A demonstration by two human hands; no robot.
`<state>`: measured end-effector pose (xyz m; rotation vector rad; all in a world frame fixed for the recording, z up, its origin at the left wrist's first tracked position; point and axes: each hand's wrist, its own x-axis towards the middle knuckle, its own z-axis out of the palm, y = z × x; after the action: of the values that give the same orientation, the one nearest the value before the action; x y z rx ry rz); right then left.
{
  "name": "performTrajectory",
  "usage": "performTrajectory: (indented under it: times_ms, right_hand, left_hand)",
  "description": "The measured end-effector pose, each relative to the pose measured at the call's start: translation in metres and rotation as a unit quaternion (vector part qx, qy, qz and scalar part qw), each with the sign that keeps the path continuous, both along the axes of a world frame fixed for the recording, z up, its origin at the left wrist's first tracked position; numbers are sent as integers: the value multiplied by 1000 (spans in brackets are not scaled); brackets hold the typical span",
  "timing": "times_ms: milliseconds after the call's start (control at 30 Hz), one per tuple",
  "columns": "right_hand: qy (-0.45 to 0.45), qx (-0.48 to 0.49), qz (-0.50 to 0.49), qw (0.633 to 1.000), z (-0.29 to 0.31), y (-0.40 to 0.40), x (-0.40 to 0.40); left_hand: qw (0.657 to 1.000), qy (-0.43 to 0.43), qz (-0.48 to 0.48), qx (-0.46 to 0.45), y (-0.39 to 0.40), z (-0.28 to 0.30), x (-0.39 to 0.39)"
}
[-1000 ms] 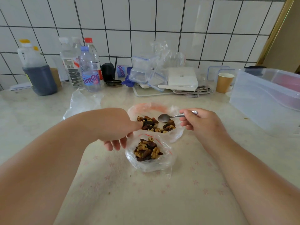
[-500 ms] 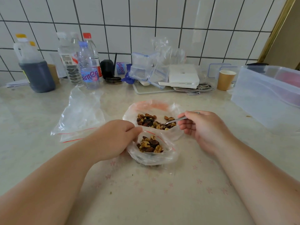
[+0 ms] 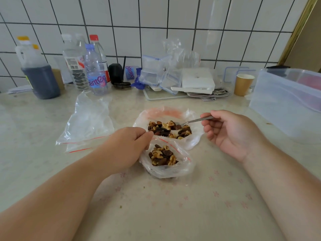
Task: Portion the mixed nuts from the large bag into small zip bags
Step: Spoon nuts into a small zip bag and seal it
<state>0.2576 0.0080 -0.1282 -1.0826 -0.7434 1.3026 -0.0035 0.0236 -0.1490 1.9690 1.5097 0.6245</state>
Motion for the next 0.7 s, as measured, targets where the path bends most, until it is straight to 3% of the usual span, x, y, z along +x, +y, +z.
performTrajectory:
  times_ms: [267,400,533,700]
  right_hand:
    - [-112,127,112,979,10,-20,-9]
    - [-247,242,167,923,10,-30,-12]
    - [-337,291,204,872,14,-37,-12]
    - [-331,301,212,869,15,-37,-9]
  left_hand:
    - [992,-90,21,-85,-2,3,1]
    - [992,-95,29,-82,0,1,2]
    - [994,-85,28,-64,1,-2,2]
    - [994,-84,18,-64,1,-2,2]
